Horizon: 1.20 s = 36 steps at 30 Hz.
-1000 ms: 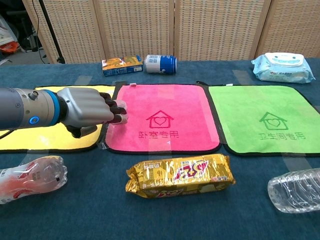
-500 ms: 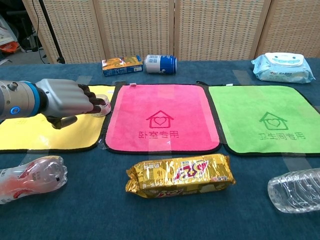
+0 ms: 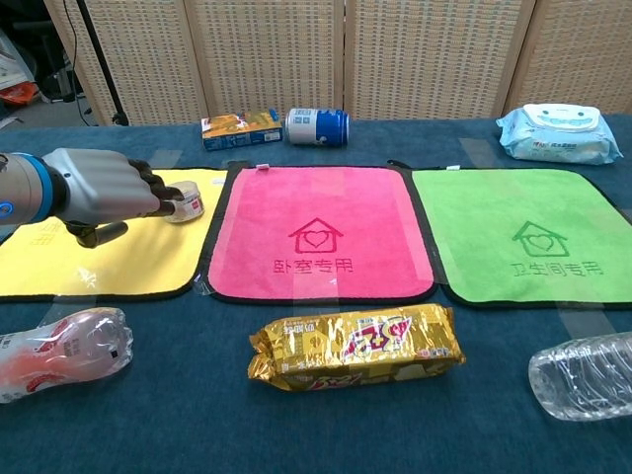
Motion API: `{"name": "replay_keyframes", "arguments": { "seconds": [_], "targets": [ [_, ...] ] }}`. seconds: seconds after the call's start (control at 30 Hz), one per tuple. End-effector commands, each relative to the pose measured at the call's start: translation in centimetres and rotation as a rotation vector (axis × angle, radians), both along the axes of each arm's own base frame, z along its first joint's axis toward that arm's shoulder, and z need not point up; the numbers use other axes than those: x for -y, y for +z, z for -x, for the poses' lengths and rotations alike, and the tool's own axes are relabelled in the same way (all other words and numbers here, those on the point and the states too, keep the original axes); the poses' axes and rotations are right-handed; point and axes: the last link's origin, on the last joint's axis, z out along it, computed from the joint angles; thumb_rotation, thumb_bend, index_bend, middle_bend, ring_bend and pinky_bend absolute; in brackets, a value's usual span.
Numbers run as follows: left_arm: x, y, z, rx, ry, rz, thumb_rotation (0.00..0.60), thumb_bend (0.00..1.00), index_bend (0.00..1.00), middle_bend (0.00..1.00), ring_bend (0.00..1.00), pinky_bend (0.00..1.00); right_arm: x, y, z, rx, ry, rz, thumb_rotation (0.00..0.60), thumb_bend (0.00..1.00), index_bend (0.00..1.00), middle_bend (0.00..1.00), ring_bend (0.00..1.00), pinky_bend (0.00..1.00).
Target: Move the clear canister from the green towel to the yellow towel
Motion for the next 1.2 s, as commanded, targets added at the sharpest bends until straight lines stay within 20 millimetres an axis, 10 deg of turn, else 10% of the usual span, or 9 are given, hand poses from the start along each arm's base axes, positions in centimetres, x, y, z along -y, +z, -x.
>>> {"name": "replay_keyframes", "arguments": {
  "seconds": [0.03,0.63,1.2],
  "targets": [
    [-0.1,0.2,0.3,-0.007,0.006,-0.006,0.6,0.71,0.0,0.0,0.0,0.0,0.0,0.0,0.0,-0.001,0.0,-0.001,0.6,0.31,0.09,0.01,0.0,0.01],
    [-0.7,2.3,2.6,-0.028,0.058,-0.07,0.6,0.71,0.0,0.0,0.0,0.0,-0.1,-0.1,-0.1,-0.003,0.004,-0.002,0.6,0.31,0.09,0.01,0.0,0.01],
    [-0.5,2.1,-0.4,0.3,0.076,-0.077,0.6,0.58,0.0,0.0,0.0,0.0,0.0,-0.2,0.1,-0.003,-0.005,-0.004,0.6,0.31,0.09,0.01,0.0,0.01]
  ]
}}
